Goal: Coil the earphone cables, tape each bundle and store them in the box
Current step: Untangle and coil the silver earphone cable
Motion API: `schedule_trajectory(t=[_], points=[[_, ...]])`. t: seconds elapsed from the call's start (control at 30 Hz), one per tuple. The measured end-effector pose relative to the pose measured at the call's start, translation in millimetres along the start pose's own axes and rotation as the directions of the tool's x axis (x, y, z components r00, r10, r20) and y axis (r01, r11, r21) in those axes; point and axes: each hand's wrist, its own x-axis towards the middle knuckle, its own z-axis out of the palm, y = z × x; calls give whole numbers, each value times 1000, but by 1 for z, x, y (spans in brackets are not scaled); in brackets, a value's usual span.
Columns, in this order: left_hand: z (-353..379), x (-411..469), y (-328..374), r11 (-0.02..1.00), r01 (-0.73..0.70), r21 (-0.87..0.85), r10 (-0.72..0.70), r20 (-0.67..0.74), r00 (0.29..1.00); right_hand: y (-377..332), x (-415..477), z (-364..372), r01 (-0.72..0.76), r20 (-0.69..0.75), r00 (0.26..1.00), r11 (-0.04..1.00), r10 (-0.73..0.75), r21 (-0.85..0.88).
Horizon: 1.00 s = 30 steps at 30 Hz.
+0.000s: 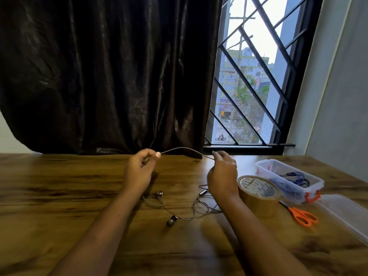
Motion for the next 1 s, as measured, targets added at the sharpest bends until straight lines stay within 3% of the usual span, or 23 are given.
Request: schedule_trajectory(t=[0.13, 0.23, 0.37, 0.47, 0.57, 0.8, 0.9, 1.0], points=[[14, -5, 4, 992, -48, 117, 35, 109, 993, -28, -14, 5, 415, 85, 901, 902, -426, 116], [21, -8, 8, 991, -101, 83, 82, 206, 975, -40, -22, 11, 498, 144, 848, 860, -509, 110], [20, -10, 13, 991, -99, 90, 77, 222, 972, -25, -11, 6, 366, 150, 910, 918, -387, 151], [12, -7, 13, 998, -14, 66, 1, 197, 980, -7, -1, -4, 176, 46, 982, 979, -181, 104], [8, -8, 16, 992, 127, 17, -127, 261, 957, 1, 1, -8, 21, 4, 1000, 999, -21, 27], [2, -7, 25, 936, 318, -151, -252, 345, 904, -4, 1, -12, -105, -26, 994, 994, 106, 22], [-4, -6, 28, 863, 404, -302, -286, 366, 885, 1, 3, -12, -151, -15, 988, 988, 151, 25], [-5, -5, 31, 757, 433, -489, -249, 396, 884, 2, 2, -8, -139, 92, 985, 989, 143, -53]])
